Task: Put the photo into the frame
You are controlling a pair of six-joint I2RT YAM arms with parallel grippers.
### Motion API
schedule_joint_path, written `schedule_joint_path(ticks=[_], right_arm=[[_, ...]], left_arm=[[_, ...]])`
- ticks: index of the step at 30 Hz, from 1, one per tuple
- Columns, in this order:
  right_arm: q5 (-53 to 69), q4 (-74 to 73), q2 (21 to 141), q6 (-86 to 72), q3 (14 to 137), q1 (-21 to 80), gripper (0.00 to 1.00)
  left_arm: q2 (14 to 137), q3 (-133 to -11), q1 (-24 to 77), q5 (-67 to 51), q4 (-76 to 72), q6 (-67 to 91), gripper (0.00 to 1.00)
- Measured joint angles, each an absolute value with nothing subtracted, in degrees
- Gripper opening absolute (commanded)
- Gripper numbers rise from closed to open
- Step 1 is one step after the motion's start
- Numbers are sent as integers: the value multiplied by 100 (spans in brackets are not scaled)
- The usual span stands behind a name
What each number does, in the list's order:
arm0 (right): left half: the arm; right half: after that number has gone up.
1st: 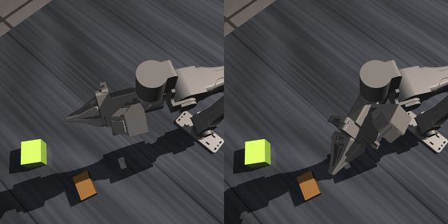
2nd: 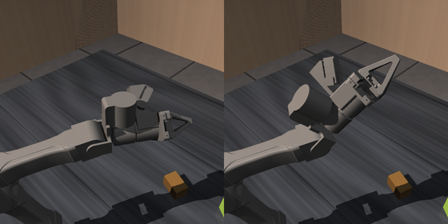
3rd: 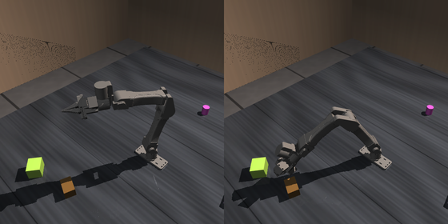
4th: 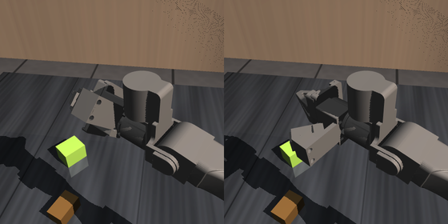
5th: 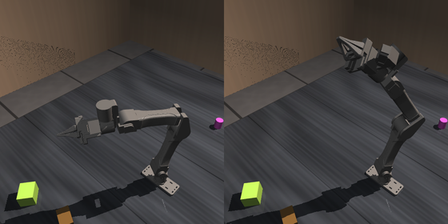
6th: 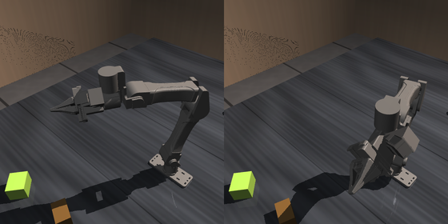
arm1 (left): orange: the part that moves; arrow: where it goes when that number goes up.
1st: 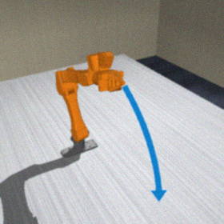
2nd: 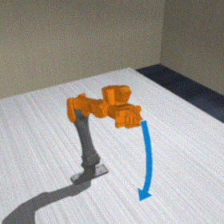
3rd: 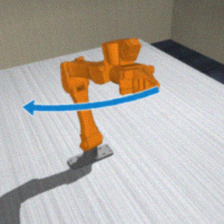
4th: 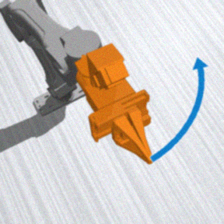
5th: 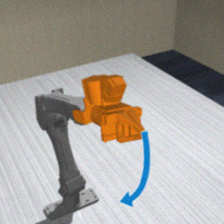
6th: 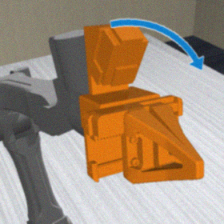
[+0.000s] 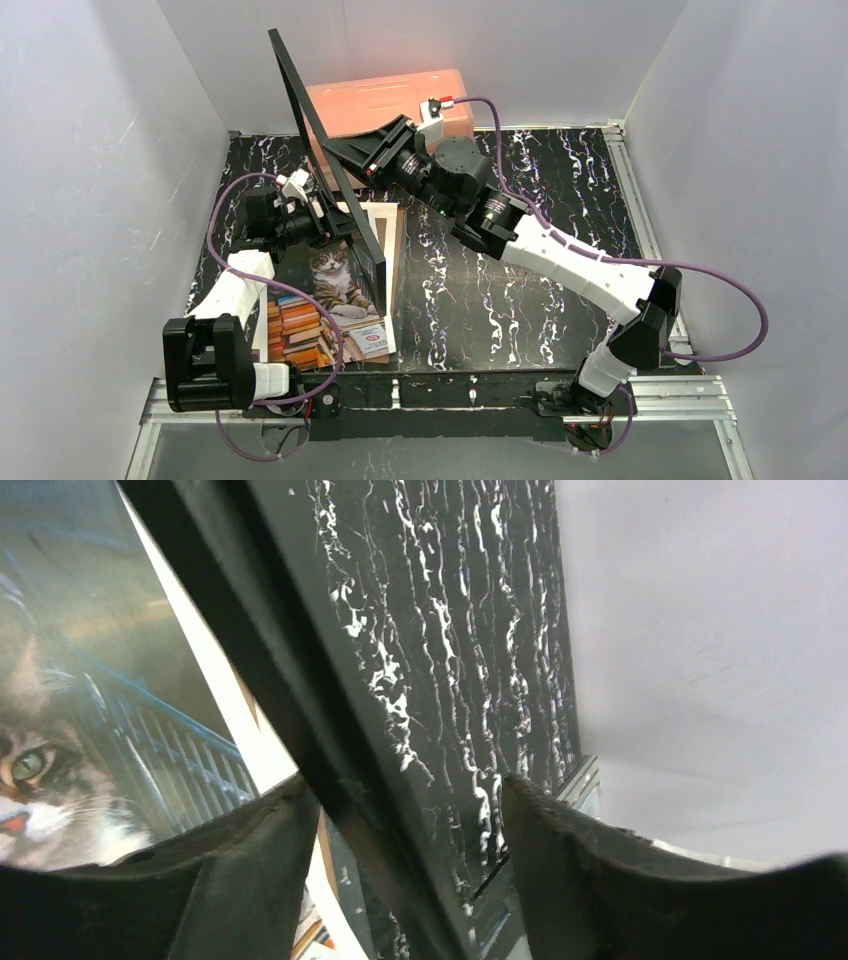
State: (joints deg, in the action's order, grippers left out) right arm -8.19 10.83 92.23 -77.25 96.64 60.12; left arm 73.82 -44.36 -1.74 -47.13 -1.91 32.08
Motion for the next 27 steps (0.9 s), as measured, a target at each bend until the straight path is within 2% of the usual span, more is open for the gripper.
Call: schedule_joint_path(ticks=[3,6,9,12,14,21,27], right_arm=[[-851,1234,9198,-7804,9456,6012,1],[-893,1302,9032,-7778,9247,6014,1],[-1000,1146,8766,-7655,9000,6029,9],[-1223,720,8506,-7437,8925,6036,29],[-1404,276,8291,-7216,8925,6038,38],[-1918,-1236,7509,-6506,8927,5782,39],[-1820,-2062,7240,-6248,8895,5485,40]], left_arm=[[7382,-4431,-174,-4650,-268,3267,27],[7422,-4401,-222,-4550,-185,3334,14],[7384,-4403,-311,-4515,-12,3295,10],[7234,-4403,-316,-4309,294,3039,7],[7065,-4403,-316,-4128,530,2860,6],[6676,-4440,-346,-3546,1096,2209,3],[6678,-4499,-344,-3511,1271,1959,0]])
